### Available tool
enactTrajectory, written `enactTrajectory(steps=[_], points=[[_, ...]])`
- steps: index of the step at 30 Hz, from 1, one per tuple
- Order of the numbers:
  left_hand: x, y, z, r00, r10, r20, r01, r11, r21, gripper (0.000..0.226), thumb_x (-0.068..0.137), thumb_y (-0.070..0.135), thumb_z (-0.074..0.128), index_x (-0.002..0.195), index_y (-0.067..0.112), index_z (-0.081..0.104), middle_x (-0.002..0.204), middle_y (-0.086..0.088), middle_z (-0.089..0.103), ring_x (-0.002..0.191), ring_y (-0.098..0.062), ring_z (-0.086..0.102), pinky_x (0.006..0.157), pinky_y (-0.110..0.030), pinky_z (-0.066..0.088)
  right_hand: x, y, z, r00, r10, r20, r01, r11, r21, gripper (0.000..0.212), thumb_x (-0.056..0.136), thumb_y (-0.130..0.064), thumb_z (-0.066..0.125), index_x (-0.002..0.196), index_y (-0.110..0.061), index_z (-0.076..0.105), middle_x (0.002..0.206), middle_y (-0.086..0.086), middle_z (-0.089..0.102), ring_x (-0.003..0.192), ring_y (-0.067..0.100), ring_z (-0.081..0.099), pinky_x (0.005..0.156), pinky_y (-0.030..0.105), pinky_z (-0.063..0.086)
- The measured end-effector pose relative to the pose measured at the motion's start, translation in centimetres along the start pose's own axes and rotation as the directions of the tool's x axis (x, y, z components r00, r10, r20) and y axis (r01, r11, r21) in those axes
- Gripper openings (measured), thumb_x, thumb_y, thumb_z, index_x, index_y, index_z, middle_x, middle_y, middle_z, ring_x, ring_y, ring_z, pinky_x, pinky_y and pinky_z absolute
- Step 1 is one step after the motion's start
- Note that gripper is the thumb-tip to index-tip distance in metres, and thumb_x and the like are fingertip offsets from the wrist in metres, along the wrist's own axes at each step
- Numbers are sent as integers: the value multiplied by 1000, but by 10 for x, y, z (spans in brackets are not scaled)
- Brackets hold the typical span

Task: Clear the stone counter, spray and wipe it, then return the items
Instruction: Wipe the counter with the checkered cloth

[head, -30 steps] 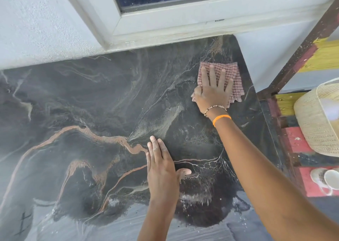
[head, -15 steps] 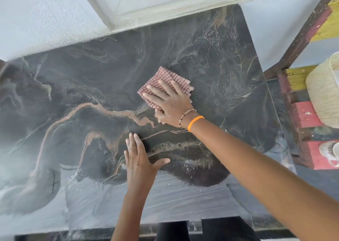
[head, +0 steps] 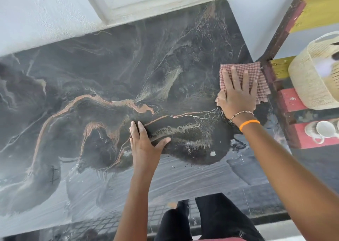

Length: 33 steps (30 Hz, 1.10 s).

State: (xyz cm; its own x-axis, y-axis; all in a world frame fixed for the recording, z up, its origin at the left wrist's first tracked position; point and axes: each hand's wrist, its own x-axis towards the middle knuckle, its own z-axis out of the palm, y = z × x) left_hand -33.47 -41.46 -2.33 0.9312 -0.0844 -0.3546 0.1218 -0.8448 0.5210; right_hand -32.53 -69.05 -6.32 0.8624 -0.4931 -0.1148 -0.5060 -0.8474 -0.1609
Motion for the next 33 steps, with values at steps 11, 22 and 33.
enactTrajectory(steps=[11,22,33], points=[[-45,-46,-19,978,98,-183,-111,992,-61,62,85,-14,38,143,4,27,155,-9,18,144,-21,14,110,-22,14,-117,-171,42,803,-585,117,584,810,43,64,87,-38,40,147,-32,20,158,-4,16,146,30,11,115,55,0],[-68,-69,-4,989,136,58,-137,990,17,70,89,18,57,147,15,19,158,2,-3,145,-15,-4,118,-42,11,-88,9,10,990,-140,10,140,990,-28,66,79,-39,32,145,-40,22,157,-9,20,145,25,17,116,50,10],[-66,-80,-6,978,193,77,-194,981,10,68,91,22,54,147,15,17,158,-1,-2,145,-18,-5,119,-41,9,-152,21,16,984,181,-8,-181,983,-13,63,89,-32,33,149,-32,13,159,0,11,146,33,8,117,55,4]])
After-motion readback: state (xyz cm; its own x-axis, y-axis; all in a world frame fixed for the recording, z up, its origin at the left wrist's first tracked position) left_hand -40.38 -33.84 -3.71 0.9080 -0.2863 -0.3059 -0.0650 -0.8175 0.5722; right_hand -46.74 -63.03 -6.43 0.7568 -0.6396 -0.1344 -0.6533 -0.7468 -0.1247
